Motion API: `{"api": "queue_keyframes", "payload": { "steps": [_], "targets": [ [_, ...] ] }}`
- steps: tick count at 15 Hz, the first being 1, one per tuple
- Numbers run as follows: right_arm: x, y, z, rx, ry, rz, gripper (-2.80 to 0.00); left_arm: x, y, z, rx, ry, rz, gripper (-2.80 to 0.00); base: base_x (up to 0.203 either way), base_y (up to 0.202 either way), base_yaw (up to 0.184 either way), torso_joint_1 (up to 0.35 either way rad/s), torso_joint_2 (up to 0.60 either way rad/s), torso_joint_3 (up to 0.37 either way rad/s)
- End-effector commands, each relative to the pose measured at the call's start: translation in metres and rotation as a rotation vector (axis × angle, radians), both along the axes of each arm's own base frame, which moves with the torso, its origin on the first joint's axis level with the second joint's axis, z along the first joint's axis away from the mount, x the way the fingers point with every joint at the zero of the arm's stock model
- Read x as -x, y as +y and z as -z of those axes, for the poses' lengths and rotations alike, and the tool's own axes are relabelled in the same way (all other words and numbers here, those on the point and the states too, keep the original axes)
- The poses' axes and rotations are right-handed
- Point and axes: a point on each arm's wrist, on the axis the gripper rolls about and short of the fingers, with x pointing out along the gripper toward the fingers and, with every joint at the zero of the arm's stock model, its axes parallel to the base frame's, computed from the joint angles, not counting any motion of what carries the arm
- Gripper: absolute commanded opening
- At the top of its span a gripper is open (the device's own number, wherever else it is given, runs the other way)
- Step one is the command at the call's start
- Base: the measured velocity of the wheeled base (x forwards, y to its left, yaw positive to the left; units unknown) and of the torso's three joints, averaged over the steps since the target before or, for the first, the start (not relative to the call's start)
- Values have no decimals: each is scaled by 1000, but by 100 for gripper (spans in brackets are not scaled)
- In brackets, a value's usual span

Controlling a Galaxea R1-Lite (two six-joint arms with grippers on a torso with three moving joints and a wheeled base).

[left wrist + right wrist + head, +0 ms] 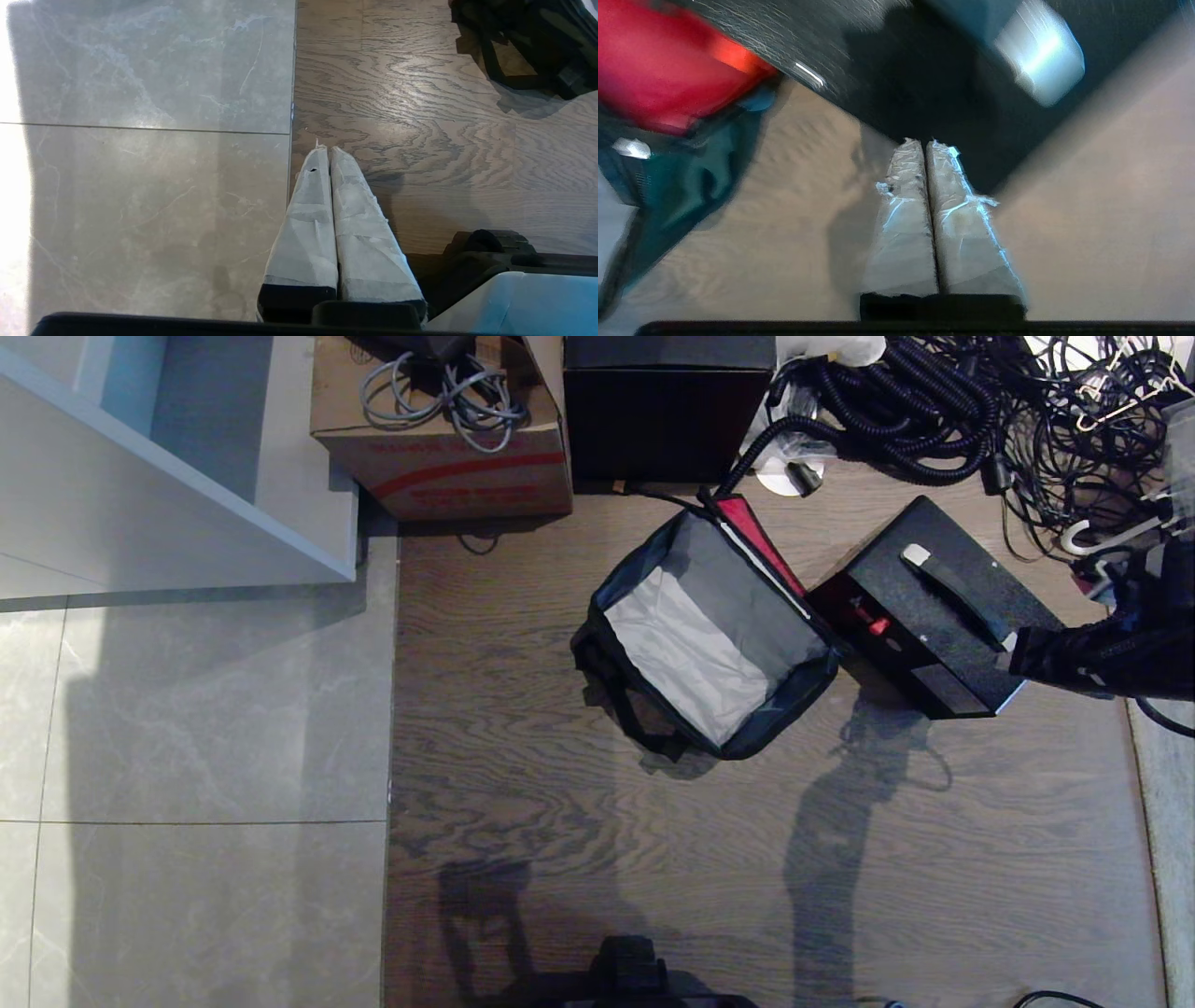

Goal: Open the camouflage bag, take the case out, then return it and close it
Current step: Grip the handle again

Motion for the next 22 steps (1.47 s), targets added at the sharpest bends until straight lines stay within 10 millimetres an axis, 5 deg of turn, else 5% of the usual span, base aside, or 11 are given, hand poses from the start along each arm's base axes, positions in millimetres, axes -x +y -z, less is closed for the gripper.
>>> {"api": "queue_keyframes", "payload": {
  "steps": [1, 9, 13, 18, 22],
  "targets": [
    [-14, 5, -3, 127, -72, -65, 0, 0, 0, 0, 0, 0, 0, -280, 0, 0, 0, 0, 0, 0],
    [-51, 22, -8, 678, -291, -153, 0, 0, 0, 0, 0, 0, 0, -280, 0, 0, 0, 0, 0, 0],
    [-58, 21, 4, 896, -222, -110, 0, 0, 0, 0, 0, 0, 0, -280, 0, 0, 0, 0, 0, 0],
    [-74, 34, 29, 948, -133, -7, 0, 0, 0, 0, 0, 0, 0, -280, 0, 0, 0, 0, 0, 0],
    [-91, 31, 43, 1108, -250, 116, 0, 0, 0, 0, 0, 0, 0, -280, 0, 0, 0, 0, 0, 0]
  ]
}}
